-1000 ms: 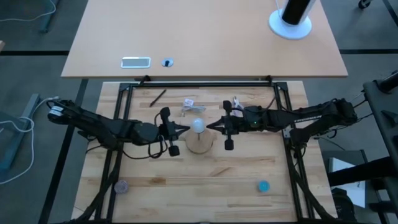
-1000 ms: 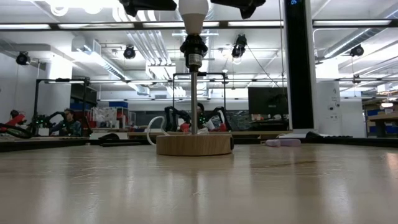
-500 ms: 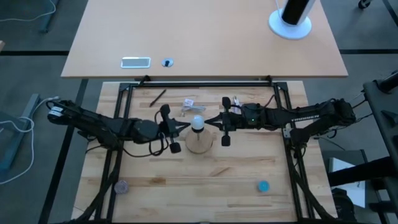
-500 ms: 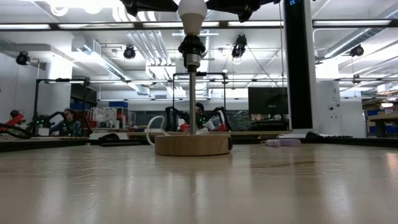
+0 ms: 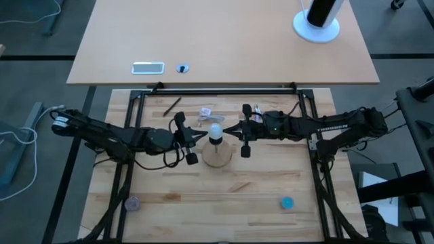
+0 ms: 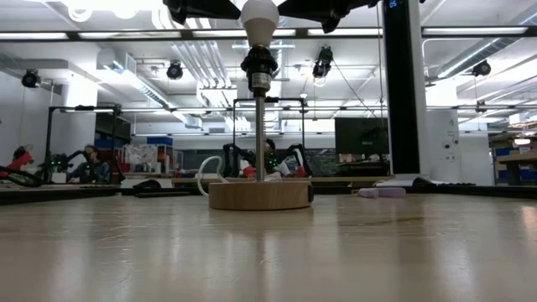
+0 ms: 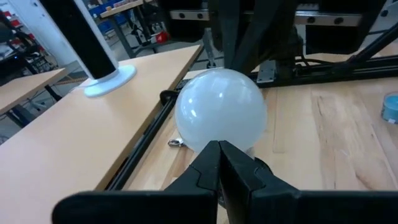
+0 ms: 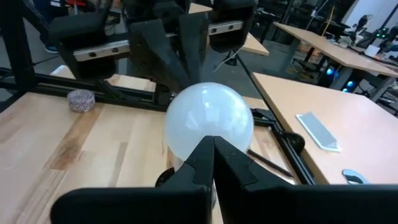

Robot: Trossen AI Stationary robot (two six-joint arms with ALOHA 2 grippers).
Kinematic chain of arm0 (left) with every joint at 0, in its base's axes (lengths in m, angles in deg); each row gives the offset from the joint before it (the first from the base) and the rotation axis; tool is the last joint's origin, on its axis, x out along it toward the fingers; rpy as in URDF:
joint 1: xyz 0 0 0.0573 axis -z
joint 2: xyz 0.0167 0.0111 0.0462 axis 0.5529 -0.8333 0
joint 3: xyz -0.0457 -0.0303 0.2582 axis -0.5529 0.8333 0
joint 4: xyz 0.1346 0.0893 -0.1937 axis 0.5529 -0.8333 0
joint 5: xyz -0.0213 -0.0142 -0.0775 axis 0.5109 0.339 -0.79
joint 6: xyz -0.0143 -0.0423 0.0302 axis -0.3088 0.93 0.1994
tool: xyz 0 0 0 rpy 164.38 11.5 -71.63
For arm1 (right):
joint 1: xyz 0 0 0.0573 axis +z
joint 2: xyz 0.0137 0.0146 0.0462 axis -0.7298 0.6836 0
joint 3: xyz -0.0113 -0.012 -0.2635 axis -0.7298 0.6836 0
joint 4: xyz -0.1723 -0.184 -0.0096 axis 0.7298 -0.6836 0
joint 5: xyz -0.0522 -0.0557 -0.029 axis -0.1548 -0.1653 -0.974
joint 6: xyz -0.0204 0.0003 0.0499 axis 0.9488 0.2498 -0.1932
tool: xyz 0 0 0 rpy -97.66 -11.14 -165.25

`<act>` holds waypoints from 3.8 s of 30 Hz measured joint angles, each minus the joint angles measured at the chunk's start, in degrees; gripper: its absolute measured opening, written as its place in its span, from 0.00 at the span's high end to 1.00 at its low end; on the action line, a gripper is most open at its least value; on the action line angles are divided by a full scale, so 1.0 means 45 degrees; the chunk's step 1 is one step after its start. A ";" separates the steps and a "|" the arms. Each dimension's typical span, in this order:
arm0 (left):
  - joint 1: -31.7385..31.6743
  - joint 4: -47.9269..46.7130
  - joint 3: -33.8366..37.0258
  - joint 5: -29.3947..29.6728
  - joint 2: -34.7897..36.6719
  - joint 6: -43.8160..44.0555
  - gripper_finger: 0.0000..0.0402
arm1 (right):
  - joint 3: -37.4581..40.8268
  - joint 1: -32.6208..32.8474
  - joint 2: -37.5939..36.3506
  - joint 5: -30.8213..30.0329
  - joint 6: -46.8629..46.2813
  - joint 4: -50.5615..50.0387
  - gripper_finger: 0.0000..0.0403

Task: Screw lightbulb
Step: Insert the lightbulb into the brown lamp

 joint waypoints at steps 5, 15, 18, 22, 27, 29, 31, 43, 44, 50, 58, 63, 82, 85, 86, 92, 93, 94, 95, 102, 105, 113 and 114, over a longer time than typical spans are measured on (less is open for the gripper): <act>-0.0083 0.0000 0.0001 0.0084 0.0000 0.0017 1.00 | 0.0000 0.0024 0.0000 0.0265 -0.0075 0.0019 1.00; -0.0121 -0.0243 0.0001 0.0321 -0.0010 0.0287 1.00 | 0.0000 0.0049 0.0015 0.0303 -0.0132 0.0064 1.00; -0.0121 -0.0296 0.0001 0.0314 0.0033 0.0291 1.00 | 0.0002 0.0049 -0.0072 0.0249 -0.0310 -0.0116 1.00; -0.0096 -0.0310 0.0001 0.0306 0.0135 0.0346 1.00 | 0.0010 0.0049 -0.0367 0.0111 -0.0588 -0.0460 1.00; -0.0087 -0.0443 0.0001 0.0321 0.0145 0.0389 1.00 | 0.0015 0.0049 -0.0633 0.0110 -0.0780 -0.0762 1.00; -0.0087 -0.0508 0.0001 0.0322 0.0147 0.0426 1.00 | 0.0015 0.0049 -0.0680 0.0110 -0.0808 -0.0826 1.00; -0.0060 -0.0729 0.0001 0.0330 0.0200 0.0511 1.00 | 0.0015 0.0049 -0.0746 0.0079 -0.0831 -0.0986 1.00; 0.0384 -0.1065 0.0011 -0.0421 0.0628 0.0725 1.00 | 0.0015 0.0039 -0.1166 -0.0322 -0.0891 -0.1253 1.00; 0.0385 -0.0944 0.0011 -0.0431 0.0564 0.0672 1.00 | 0.0015 0.0015 -0.1164 -0.0487 -0.0889 -0.1272 1.00; 0.0350 -0.0520 0.0011 -0.0417 0.0185 0.0243 1.00 | 0.0015 -0.0058 -0.0708 -0.0802 -0.0842 -0.0867 1.00; 0.0267 -0.0229 0.0011 -0.0349 0.0185 0.0079 1.00 | 0.0015 -0.0049 -0.0321 -0.0798 -0.0896 -0.0749 1.00; 0.0030 -0.0223 0.0011 -0.0349 0.0180 -0.0040 1.00 | 0.0015 -0.0041 -0.0221 -0.0788 -0.0891 -0.0463 1.00; -0.0270 -0.0291 0.0011 0.0204 0.0181 -0.0048 1.00 | 0.0015 0.0155 -0.0192 -0.0652 -0.1137 -0.0434 1.00; -0.0243 -0.0477 0.0020 0.0250 0.0285 -0.0092 1.00 | 0.0015 0.0185 -0.0384 -0.1165 -0.1246 -0.0811 1.00; -0.0243 -0.0618 0.0020 0.0293 0.0335 -0.0099 1.00 | 0.0015 0.0183 -0.0455 -0.1344 -0.1297 -0.0962 1.00; -0.0219 -0.0866 0.0025 0.0296 0.0513 -0.0077 1.00 | 0.0015 0.0180 -0.0539 -0.1828 -0.1367 -0.1255 1.00; -0.0217 -0.0853 0.0025 0.0294 0.0515 -0.0063 1.00 | 0.0015 0.0180 -0.0544 -0.1845 -0.1367 -0.1241 1.00; -0.0201 -0.0861 0.0025 0.0291 0.0515 -0.0053 1.00 | 0.0015 0.0180 -0.0535 -0.1862 -0.1366 -0.1229 1.00; -0.0178 -0.0865 0.0025 0.0291 0.0515 -0.0053 1.00 | 0.0015 0.0180 -0.0514 -0.1862 -0.1365 -0.1230 1.00; -0.0122 -0.0669 0.0025 -0.0728 0.0448 -0.0075 1.00 | 0.0015 0.0180 -0.0405 -0.1778 -0.1207 -0.0785 1.00; -0.0131 -0.0646 0.0025 -0.0725 0.0352 -0.0127 1.00 | 0.0015 0.0180 -0.0303 -0.1413 -0.1124 -0.0435 1.00; -0.0136 -0.0455 0.0025 -0.0666 0.0162 -0.0094 1.00 | 0.0015 0.0180 -0.0087 -0.1203 -0.1114 -0.0237 1.00; -0.0131 -0.0453 0.0025 -0.0563 0.0154 -0.0078 1.00 | 0.0015 0.0180 -0.0087 -0.1155 -0.1114 -0.0228 1.00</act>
